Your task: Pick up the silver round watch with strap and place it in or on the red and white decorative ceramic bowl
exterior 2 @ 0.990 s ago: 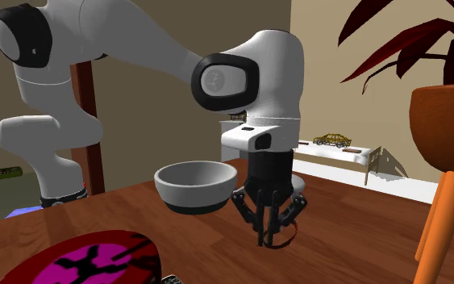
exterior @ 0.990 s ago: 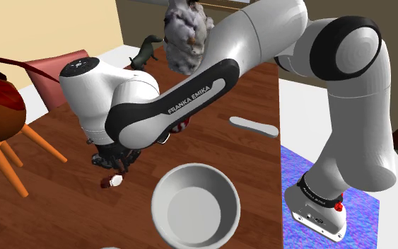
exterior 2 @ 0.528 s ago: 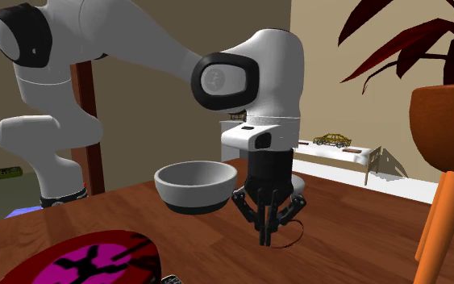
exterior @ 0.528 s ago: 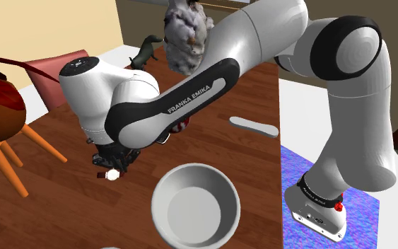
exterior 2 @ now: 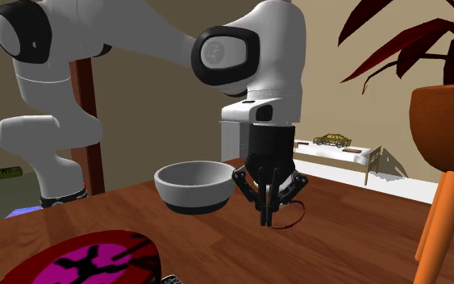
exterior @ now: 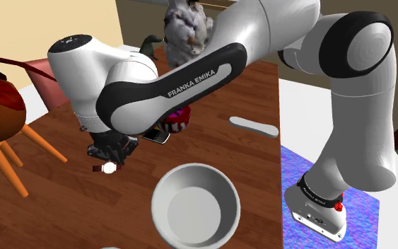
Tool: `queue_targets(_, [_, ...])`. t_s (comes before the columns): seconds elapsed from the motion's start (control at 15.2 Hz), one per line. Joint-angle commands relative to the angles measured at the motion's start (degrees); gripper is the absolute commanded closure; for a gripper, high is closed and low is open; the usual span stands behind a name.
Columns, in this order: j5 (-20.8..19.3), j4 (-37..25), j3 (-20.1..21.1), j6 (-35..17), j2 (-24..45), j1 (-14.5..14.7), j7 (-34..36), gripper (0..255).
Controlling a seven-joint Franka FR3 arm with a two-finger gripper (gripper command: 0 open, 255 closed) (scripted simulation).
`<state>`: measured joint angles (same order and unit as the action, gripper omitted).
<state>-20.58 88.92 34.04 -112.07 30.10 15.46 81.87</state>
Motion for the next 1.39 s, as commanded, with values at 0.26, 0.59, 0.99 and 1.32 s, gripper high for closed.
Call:
queue_targets(0.26, [1.07,-2.75,0.59,3.92,-1.43,-0.06,-0.88,255])
queue_targets(0.59, [1.72,-5.51,0.94,7.29,-2.23,0.12,-1.49,255])
queue_targets(0.99, [2.22,-9.48,1.24,11.57,-2.74,0.59,-2.13,255])
queue_targets(1.32, [2.38,-13.41,1.38,15.39,-2.75,1.25,-2.59,255])
